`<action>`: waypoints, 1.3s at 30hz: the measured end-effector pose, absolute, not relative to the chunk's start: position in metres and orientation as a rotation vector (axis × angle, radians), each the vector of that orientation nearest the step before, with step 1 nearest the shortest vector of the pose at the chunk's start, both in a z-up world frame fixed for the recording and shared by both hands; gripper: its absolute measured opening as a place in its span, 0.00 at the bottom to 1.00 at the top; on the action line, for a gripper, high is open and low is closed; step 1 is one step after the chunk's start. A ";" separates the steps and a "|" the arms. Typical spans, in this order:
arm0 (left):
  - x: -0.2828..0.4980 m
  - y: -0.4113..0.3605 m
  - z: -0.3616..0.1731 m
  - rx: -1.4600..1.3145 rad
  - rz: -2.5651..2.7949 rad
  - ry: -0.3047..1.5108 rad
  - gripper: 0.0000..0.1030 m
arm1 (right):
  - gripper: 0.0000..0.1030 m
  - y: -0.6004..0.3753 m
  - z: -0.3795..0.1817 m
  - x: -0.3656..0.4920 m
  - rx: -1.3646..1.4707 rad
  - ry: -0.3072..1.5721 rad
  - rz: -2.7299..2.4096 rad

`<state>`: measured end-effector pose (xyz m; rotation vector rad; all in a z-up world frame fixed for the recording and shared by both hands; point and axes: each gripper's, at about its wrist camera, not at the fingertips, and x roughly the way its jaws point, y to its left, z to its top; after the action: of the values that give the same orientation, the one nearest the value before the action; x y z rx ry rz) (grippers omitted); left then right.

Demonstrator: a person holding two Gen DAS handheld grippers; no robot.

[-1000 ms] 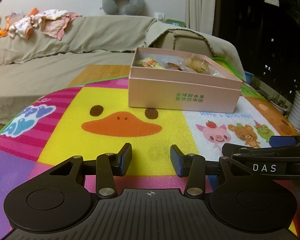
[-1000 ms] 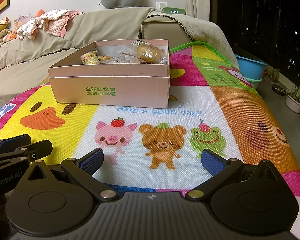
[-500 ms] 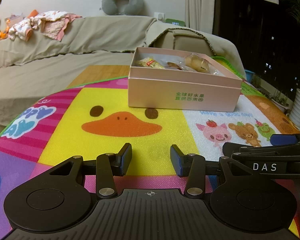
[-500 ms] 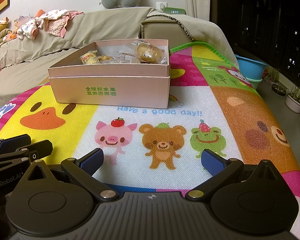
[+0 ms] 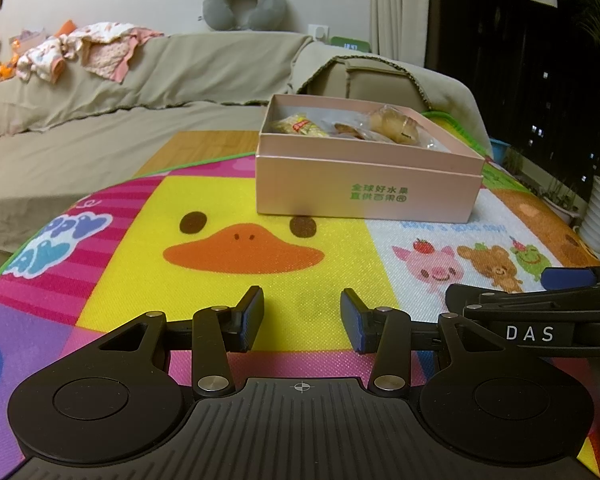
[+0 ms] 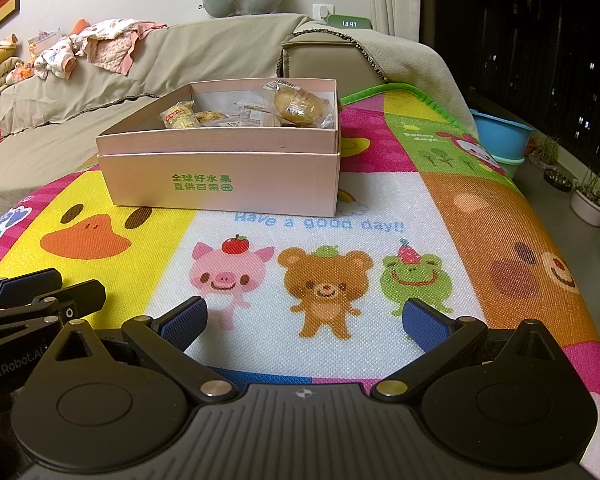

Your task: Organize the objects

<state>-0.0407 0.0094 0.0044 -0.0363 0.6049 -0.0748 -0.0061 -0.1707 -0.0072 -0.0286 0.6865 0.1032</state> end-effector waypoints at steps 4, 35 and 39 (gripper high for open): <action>-0.040 0.011 0.005 -0.049 -0.079 0.604 0.45 | 1.00 -0.171 -0.007 -0.006 -0.028 0.686 0.104; -0.038 0.012 0.003 -0.045 -0.076 0.604 0.45 | 1.00 -0.171 -0.007 -0.007 -0.028 0.686 0.103; -0.038 0.012 0.003 -0.044 -0.076 0.604 0.45 | 1.00 -0.171 -0.007 -0.007 -0.028 0.686 0.103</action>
<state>-0.0378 0.0117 0.0030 -0.0435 0.6044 -0.0758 -0.0066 -0.1709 -0.0072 -0.0283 0.6864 0.1031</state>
